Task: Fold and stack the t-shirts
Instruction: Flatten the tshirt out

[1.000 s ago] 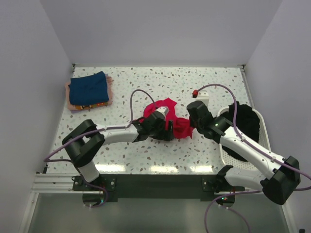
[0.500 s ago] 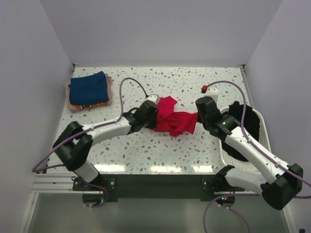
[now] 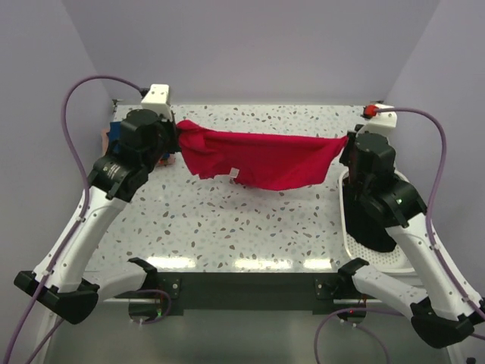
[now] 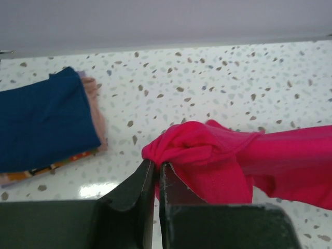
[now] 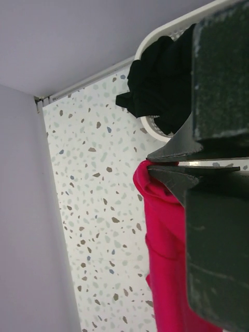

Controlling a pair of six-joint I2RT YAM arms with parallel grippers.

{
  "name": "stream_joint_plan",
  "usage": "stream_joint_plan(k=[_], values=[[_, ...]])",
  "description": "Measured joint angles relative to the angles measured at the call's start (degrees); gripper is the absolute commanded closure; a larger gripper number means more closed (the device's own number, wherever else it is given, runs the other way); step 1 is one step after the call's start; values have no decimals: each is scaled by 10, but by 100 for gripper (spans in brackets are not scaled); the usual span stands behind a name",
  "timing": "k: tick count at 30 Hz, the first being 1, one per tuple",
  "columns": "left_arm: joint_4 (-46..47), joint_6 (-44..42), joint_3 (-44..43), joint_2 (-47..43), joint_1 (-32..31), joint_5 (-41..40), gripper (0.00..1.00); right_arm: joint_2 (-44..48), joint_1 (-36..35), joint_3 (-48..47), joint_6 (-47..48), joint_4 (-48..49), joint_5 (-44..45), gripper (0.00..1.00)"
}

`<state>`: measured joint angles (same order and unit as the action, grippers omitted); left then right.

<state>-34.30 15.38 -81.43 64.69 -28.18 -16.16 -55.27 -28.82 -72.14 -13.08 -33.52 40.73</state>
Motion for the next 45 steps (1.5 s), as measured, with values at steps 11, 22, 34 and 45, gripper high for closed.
stream_joint_plan(k=[11, 22, 34, 45], values=[[-56, -45, 16, 39, 59, -2, 78, 74, 0, 0, 21, -64, 29, 100], [75, -19, 21, 209, 42, 124, 41, 19, 1, 59, -40, -66, -135, 100], [398, 46, 269, 68, -184, 243, 7, -70, -6, 68, -117, -4, -297, 100], [457, -9, 254, 149, -216, 248, 1, -96, -38, 45, -139, 16, -346, 100]])
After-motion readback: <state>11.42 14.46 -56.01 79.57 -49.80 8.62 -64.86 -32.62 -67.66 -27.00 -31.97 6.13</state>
